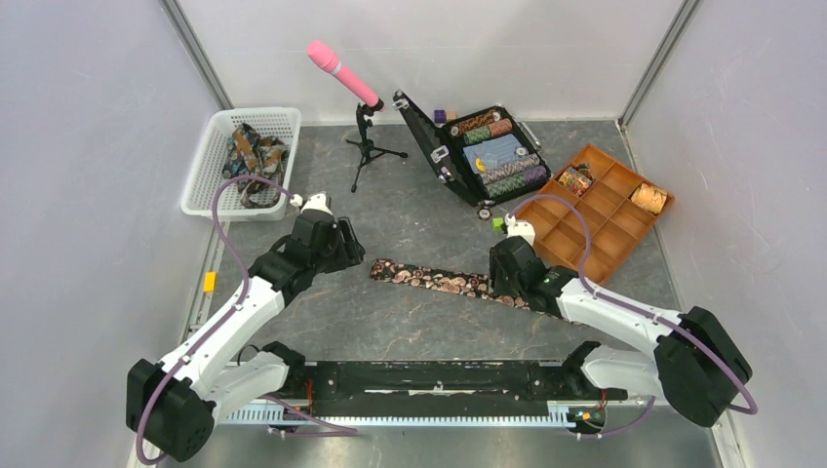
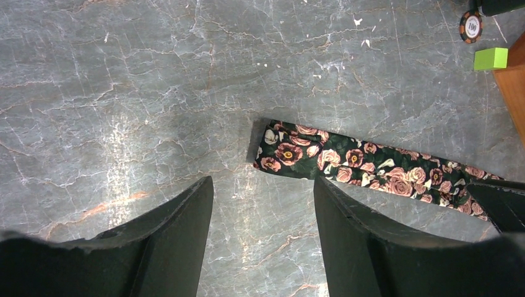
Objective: Roll the ties
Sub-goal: Roll the tie at the center of the board.
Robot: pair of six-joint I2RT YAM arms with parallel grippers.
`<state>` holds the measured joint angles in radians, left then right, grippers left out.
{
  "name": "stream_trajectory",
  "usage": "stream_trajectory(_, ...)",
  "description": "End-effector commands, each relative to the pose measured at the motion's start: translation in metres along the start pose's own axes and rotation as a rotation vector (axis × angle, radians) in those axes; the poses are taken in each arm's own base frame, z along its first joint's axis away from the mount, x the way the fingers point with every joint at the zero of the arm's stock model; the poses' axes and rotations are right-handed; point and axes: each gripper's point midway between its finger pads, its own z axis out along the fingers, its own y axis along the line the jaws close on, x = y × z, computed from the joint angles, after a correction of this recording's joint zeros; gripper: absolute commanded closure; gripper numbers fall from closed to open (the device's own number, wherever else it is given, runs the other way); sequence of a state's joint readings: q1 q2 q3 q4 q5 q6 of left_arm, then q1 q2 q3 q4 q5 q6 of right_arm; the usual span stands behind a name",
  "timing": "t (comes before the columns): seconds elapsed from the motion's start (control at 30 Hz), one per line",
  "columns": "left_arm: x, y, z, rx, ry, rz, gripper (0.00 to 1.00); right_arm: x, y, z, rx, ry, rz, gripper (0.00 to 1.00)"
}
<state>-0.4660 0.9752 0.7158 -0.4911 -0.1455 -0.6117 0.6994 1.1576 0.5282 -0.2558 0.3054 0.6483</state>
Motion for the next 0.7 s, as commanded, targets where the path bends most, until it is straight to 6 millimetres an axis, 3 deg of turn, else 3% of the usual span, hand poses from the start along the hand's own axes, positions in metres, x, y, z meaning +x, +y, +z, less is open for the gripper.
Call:
stream_trajectory(0.0,-0.014,-0.011,-0.002,0.044,-0.038,0.004,0.33,0.011,-0.012,0.004,0.041,0.043,-0.030,0.53)
stream_trajectory(0.3,-0.014,-0.011,-0.001,0.043,-0.036,0.006,0.33,0.020,-0.004,0.006,-0.013,0.070,-0.006,0.55)
stream_trajectory(0.4,-0.013,-0.011,0.000,0.046,-0.034,0.004,0.33,0.021,-0.004,0.006,-0.018,0.074,-0.004,0.60)
stream_trajectory(0.67,-0.011,-0.013,0.004,0.050,-0.023,0.000,0.33,0.025,-0.016,0.002,0.032,0.074,0.007,0.86)
